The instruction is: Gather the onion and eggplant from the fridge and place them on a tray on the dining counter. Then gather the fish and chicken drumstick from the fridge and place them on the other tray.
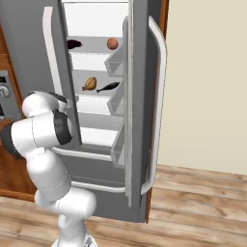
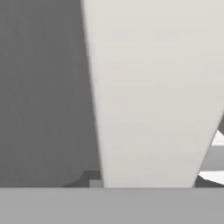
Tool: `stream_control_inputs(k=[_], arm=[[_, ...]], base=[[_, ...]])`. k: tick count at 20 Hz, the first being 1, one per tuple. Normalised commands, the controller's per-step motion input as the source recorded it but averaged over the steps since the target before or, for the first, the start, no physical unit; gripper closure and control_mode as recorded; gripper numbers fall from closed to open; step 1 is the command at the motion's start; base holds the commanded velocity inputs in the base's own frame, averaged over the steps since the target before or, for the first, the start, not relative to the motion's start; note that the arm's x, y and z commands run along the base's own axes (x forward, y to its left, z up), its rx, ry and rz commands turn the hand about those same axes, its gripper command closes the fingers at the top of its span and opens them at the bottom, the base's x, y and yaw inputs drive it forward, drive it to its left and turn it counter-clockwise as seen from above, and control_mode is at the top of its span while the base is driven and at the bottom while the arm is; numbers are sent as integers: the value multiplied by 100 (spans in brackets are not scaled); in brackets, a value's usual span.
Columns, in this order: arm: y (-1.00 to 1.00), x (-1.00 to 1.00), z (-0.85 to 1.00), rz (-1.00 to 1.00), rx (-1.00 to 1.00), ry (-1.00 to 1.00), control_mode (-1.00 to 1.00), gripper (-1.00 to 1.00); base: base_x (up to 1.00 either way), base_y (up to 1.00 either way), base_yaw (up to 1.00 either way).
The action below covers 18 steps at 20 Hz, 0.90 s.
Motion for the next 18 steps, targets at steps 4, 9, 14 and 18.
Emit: stream_control_inputs(k=[4, 9, 14, 18], arm=[[65, -60, -13, 0, 3, 9, -100, 100], [78, -82, -17, 0, 0, 1, -100, 100], [88, -95, -8, 0, 3, 0, -100, 100], [94, -86, -13, 1, 4, 0, -100, 100]], base=[[0, 0, 0], [0, 0, 0], [0, 0, 0], [0, 0, 0]])
